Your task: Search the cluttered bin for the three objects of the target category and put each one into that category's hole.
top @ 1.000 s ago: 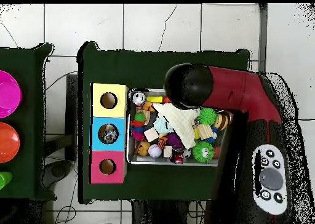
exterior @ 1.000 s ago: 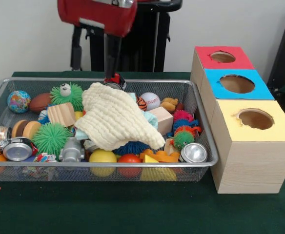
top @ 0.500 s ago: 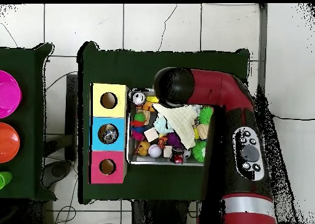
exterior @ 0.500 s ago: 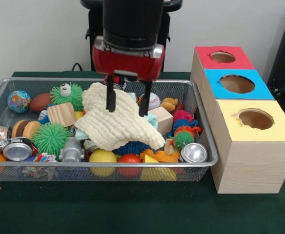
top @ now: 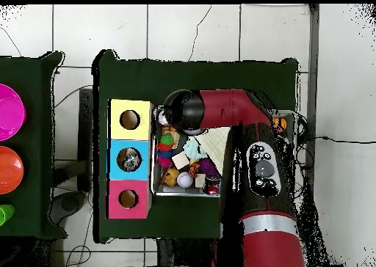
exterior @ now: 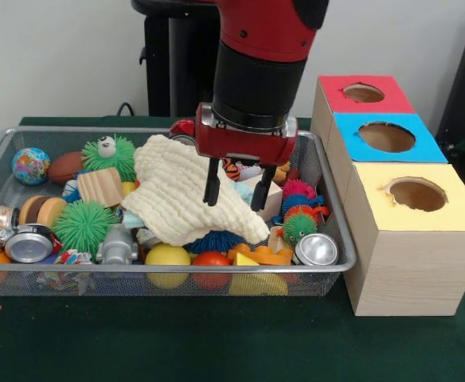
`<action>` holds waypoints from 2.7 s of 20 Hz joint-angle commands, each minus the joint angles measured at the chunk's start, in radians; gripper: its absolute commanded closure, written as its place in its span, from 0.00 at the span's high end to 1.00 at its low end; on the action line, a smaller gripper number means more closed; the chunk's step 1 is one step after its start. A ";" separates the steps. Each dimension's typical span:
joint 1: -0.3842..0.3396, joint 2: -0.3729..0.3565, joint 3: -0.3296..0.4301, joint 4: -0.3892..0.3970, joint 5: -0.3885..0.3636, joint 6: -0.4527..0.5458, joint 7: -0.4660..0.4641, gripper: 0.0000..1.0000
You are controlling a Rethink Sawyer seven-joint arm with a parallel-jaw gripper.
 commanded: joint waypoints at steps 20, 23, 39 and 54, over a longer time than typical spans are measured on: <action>-0.029 0.084 0.017 0.006 -0.161 0.241 -0.158 1.00; -0.038 0.086 0.018 0.029 -0.165 0.236 -0.164 1.00; -0.027 0.137 0.009 0.004 -0.193 0.207 -0.149 1.00; -0.019 0.136 0.019 -0.008 -0.192 0.202 -0.153 0.00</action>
